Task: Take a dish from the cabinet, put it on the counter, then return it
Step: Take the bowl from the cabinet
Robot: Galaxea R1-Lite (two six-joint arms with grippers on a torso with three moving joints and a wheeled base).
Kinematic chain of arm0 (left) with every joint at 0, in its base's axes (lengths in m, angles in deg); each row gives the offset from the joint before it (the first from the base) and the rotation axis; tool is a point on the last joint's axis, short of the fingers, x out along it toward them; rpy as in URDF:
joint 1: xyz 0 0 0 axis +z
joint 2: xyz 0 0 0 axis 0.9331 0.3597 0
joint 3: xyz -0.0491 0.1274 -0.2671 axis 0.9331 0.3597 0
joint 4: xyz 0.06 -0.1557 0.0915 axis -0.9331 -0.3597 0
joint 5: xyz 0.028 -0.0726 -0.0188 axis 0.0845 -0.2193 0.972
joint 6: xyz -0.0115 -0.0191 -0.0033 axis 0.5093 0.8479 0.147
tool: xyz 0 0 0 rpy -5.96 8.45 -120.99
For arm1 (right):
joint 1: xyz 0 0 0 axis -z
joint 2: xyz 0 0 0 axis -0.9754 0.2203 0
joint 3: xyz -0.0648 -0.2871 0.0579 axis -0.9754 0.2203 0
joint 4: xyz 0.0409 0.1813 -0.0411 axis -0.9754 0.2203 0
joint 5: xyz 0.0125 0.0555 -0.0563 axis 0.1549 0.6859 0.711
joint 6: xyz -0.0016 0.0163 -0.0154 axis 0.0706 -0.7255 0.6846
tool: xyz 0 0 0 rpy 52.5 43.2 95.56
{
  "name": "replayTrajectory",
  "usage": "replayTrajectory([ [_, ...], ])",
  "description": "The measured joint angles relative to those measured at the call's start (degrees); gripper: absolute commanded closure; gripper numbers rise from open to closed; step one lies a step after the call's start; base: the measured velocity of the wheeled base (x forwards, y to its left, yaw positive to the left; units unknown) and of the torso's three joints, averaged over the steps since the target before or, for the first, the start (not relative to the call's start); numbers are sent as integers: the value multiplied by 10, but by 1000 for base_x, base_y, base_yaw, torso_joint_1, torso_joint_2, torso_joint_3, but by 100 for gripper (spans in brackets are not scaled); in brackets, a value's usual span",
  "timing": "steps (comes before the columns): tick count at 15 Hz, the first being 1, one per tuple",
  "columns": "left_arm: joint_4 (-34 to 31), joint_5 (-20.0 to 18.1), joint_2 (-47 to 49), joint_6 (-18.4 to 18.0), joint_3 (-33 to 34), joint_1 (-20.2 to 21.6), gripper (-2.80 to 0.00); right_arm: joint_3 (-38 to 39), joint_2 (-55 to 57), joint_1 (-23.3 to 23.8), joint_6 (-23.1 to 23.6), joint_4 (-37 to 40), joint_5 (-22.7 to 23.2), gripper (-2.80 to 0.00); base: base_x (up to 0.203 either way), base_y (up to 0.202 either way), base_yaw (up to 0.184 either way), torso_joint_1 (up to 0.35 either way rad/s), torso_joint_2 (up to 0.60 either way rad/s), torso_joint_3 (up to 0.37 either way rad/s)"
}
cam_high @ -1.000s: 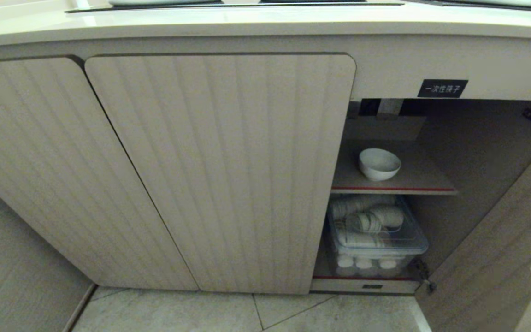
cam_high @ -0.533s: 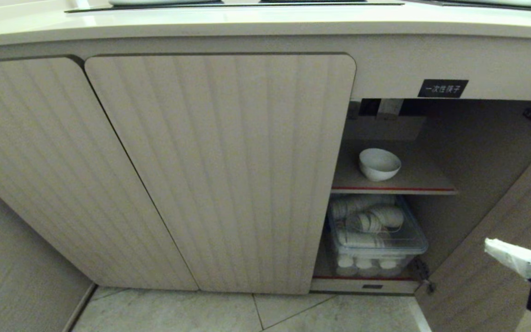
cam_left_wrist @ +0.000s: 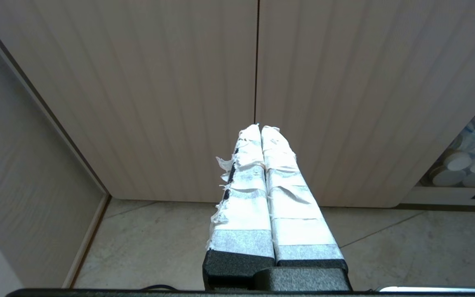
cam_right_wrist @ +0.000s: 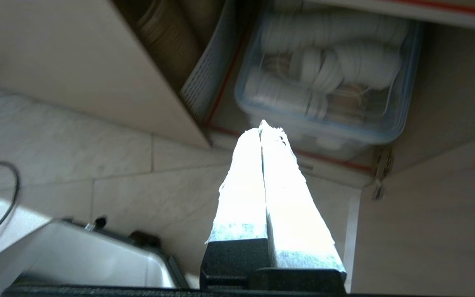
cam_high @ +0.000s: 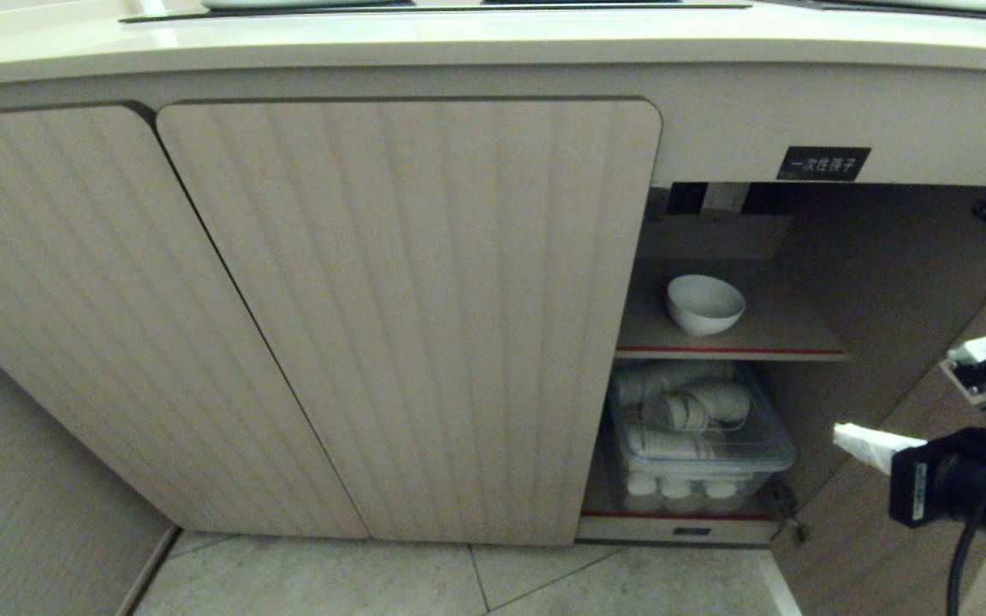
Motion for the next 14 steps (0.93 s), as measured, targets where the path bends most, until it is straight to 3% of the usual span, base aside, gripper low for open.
replayTrajectory([
  [11, 0, 0, 0, 0, 0, 0, 0, -161, 210, 0, -68, -84, -39, 0, 0, 0, 0, 0, 0, 0],
  [14, 0, 0, 0, 0, 0, 0, 0, -185, 243, -6, -75, -92, -92, 0, 0, 0, 0, 0, 0, 0],
])
